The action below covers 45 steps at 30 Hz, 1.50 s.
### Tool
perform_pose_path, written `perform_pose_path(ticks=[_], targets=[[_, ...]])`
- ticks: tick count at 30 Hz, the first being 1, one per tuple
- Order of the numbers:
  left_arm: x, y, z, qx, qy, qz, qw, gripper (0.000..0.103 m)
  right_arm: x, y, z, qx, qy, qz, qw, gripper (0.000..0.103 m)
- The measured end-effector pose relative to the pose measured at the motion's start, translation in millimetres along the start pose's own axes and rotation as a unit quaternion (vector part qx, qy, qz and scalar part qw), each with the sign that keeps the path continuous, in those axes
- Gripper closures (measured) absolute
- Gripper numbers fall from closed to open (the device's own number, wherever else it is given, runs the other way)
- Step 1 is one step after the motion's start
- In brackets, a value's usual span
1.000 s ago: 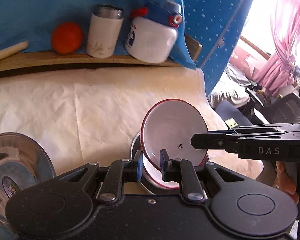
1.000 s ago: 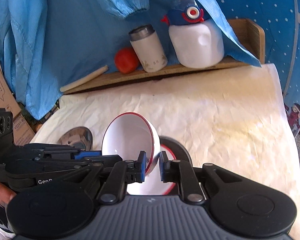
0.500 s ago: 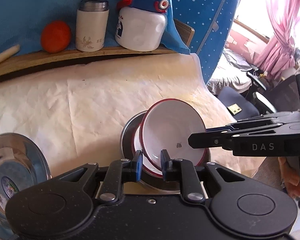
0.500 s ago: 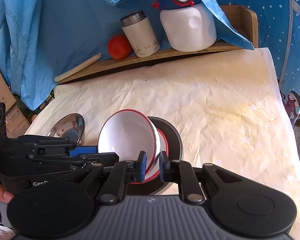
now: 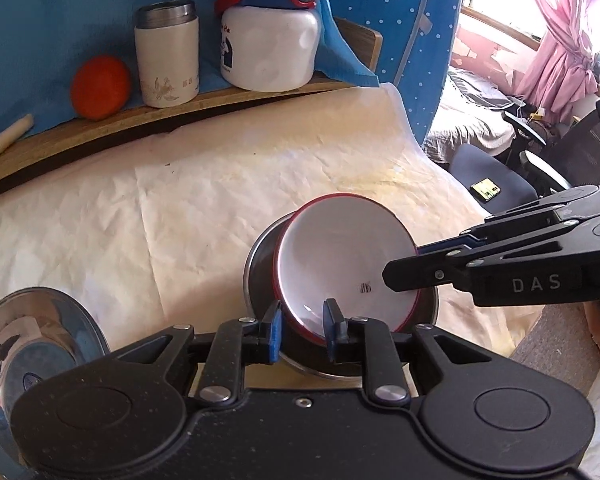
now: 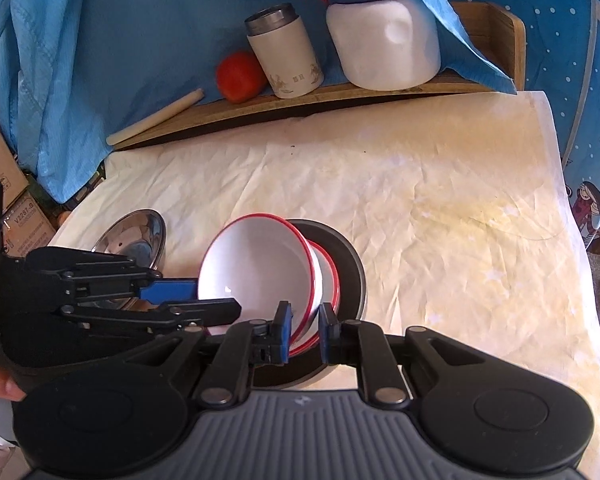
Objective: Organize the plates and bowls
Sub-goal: 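Lift the small white bowl with both tools and carry it over the nested bowls, then lower the small white bowl into the nested bowls and open both tools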
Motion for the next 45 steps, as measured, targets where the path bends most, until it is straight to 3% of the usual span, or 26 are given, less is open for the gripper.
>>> perform_pose_path(ticks=[21, 28, 32, 37, 39, 44, 45], targets=[[-3, 1, -6, -0.027, -0.017, 0.007, 0.9995, 0.080, -1, 2, 5, -0.007, -0.015, 0.011, 1.000, 0.080], [-9, 4, -11, -0.049, -0.027, 0.023, 0.9981, 0.072, -5, 4, 6, -0.007, -0.013, 0.024, 1.000, 0.071], [-15, 9, -18, -0.061, -0.023, 0.038, 0.9972, 0.059, -10, 8, 4, -0.017, -0.022, 0.038, 0.999, 0.060], [-22, 12, -30, -0.085, -0.019, 0.052, 0.9949, 0.052, -16, 11, 6, -0.016, -0.027, 0.051, 0.998, 0.049], [-26, 12, -35, -0.092, -0.012, 0.065, 0.9935, 0.037, -19, 12, 8, -0.011, -0.026, 0.057, 0.998, 0.046], [-37, 13, -42, -0.097, 0.001, 0.099, 0.9903, 0.024, -28, 13, 7, -0.008, -0.026, 0.080, 0.996, 0.024], [-39, 12, -44, -0.101, 0.003, 0.103, 0.9896, 0.016, -30, 12, 7, -0.007, -0.025, 0.085, 0.996, 0.021]])
Point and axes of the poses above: each gripper's, at about its wrist camera, not at the fingertips, and x roughly the way its jaws point, z to its right, y to its top, the point moved 10 cm from there along x, roughly the way its jaws point, and after that the axes turned 12 degrees about z, right-handed, at the moved point
